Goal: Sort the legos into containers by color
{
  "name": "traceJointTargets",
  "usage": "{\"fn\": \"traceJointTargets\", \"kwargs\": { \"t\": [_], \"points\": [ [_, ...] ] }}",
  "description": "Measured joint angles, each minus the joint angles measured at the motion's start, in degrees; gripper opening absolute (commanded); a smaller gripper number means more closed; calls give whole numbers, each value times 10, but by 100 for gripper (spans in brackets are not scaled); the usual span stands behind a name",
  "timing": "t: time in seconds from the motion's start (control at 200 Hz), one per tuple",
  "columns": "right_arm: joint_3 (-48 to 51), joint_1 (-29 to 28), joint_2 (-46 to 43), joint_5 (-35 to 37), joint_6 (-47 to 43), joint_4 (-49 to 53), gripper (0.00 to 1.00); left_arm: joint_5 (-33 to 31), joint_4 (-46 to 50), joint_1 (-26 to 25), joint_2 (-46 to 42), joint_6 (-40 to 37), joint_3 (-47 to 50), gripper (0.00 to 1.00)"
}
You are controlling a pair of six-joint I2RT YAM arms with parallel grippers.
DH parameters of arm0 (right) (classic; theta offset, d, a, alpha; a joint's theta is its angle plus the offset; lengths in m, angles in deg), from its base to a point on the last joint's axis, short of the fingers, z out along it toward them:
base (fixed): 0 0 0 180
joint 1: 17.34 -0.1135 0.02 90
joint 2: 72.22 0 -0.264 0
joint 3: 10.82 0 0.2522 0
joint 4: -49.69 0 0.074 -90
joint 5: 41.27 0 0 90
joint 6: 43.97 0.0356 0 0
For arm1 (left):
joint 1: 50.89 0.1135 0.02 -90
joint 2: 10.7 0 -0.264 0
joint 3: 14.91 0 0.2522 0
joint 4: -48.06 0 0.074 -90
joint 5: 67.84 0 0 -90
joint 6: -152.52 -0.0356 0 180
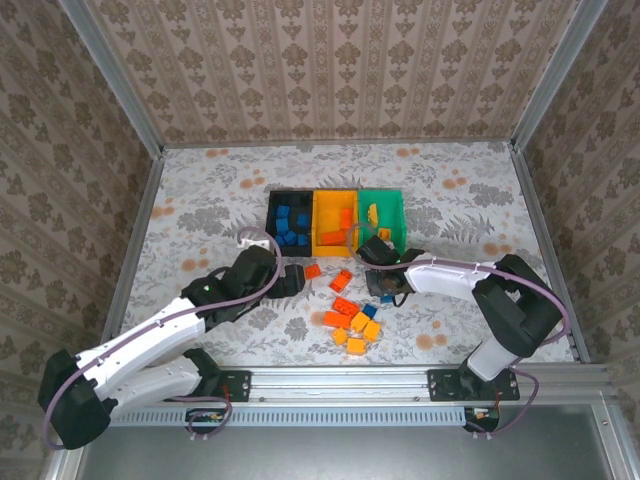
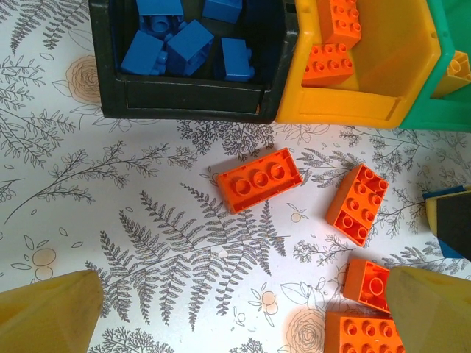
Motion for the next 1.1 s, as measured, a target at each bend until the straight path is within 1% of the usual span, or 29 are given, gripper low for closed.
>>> {"fn": "traceJointTargets", "kwargs": {
  "t": [0.105,0.265,0.35,0.44,0.615,0.785,0.97,1.03,1.1],
  "points": [
    [7,1,-18,1,1,3,27,0,0,1,-5,0,7,100],
    [-3,-4,-85,-1,-6,22,25,-2,7,1,-23,3,20,100],
    [-51,-20,-94,-7,-10,30,26,-6,16,2,-36,5,26,100],
    [-125,-45,-75,-16,-12,25,26,-7,26,4,-46,7,29,100],
    [-291,-72,35,-40,-16,-10,26,-7,31,5,-71,11,37,100],
    [-442,-71,175,-44,-23,-24,27,-7,48,5,-98,19,53,100],
    [-588,-62,311,-39,-24,-14,27,-7,61,4,-105,22,57,100],
    [-621,-56,341,-38,-24,-8,30,-6,61,2,-105,21,57,100],
    [-647,-48,366,-37,-24,2,40,-5,61,-1,-105,21,57,100]
  ]
}}
